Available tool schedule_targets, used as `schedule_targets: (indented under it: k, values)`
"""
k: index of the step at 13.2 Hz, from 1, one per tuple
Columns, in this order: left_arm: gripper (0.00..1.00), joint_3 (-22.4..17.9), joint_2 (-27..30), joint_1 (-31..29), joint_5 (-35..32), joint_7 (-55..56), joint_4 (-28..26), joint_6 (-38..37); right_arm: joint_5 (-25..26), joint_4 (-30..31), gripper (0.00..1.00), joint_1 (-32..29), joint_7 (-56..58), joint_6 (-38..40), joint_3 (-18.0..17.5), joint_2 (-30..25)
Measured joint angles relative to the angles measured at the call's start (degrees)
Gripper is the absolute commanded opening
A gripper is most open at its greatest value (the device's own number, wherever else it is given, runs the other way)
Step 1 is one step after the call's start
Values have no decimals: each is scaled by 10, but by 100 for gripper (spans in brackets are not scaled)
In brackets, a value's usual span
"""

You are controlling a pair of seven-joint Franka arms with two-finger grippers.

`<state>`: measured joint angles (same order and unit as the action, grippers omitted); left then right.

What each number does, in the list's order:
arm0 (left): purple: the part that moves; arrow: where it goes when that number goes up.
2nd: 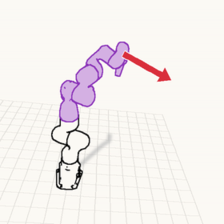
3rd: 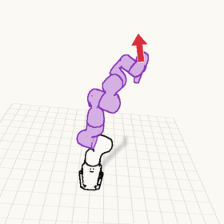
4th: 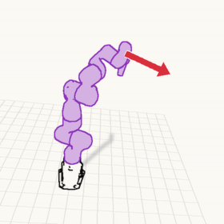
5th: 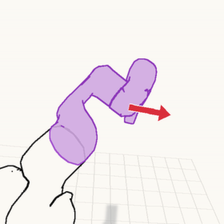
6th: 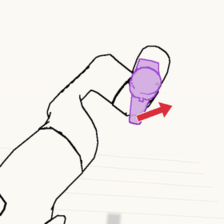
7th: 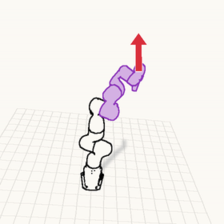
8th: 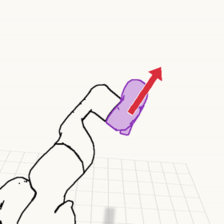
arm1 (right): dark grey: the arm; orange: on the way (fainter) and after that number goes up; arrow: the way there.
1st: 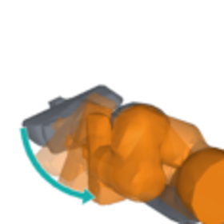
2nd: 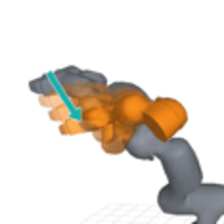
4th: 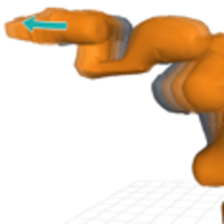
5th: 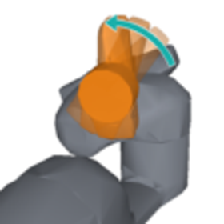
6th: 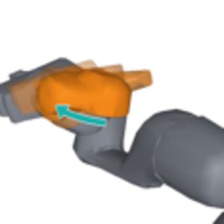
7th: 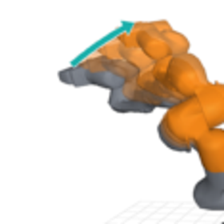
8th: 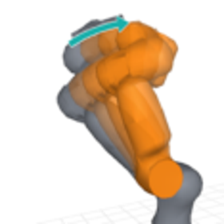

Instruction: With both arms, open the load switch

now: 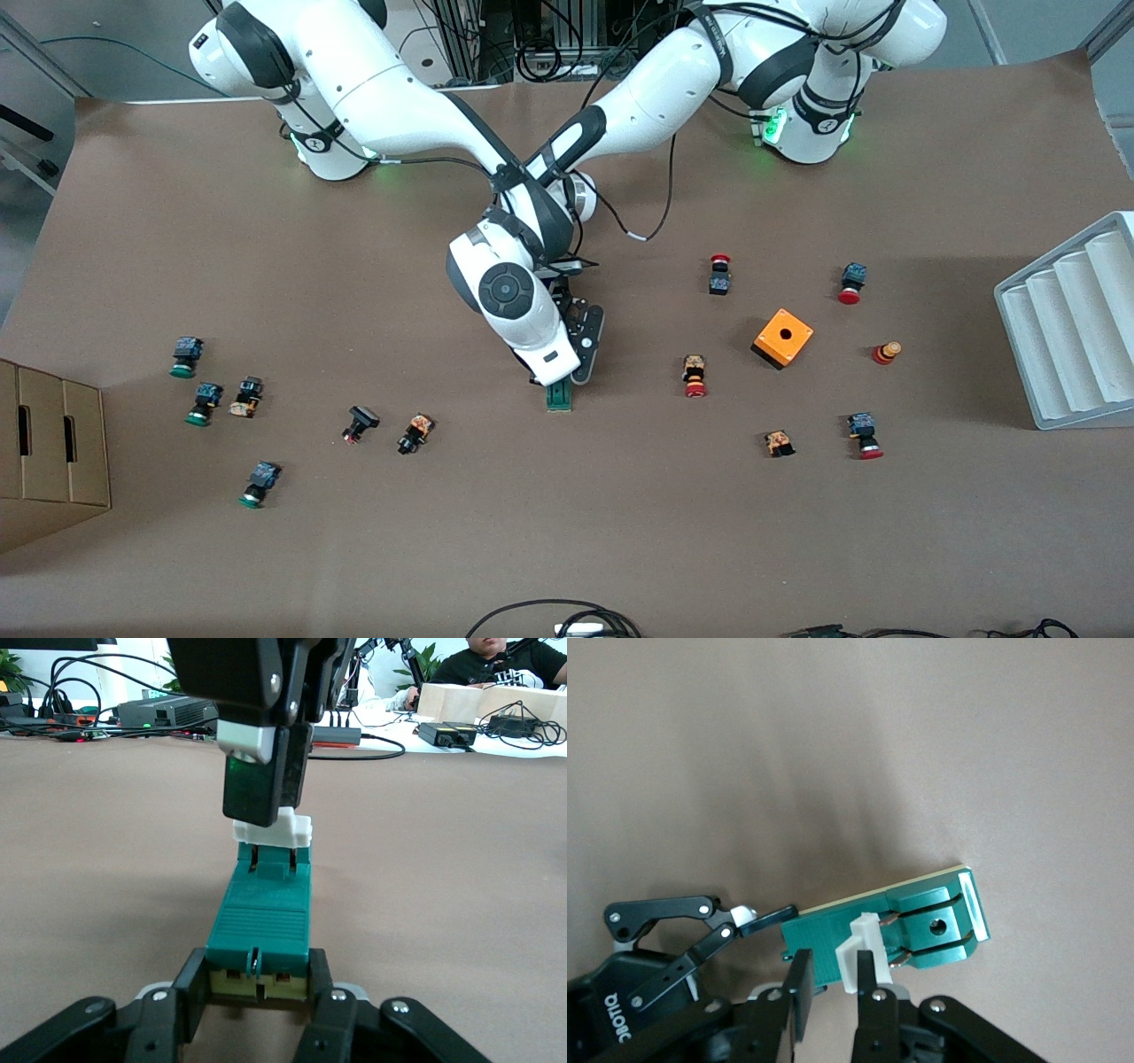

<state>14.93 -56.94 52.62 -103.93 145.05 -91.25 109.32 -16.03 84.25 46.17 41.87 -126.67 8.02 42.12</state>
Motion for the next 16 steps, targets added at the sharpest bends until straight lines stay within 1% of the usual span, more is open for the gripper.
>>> schedule_targets:
  k: [16]
  values:
    - [6, 0, 0, 0, 0, 0, 0, 0, 0, 9, 26, 0, -1, -19, -2, 9]
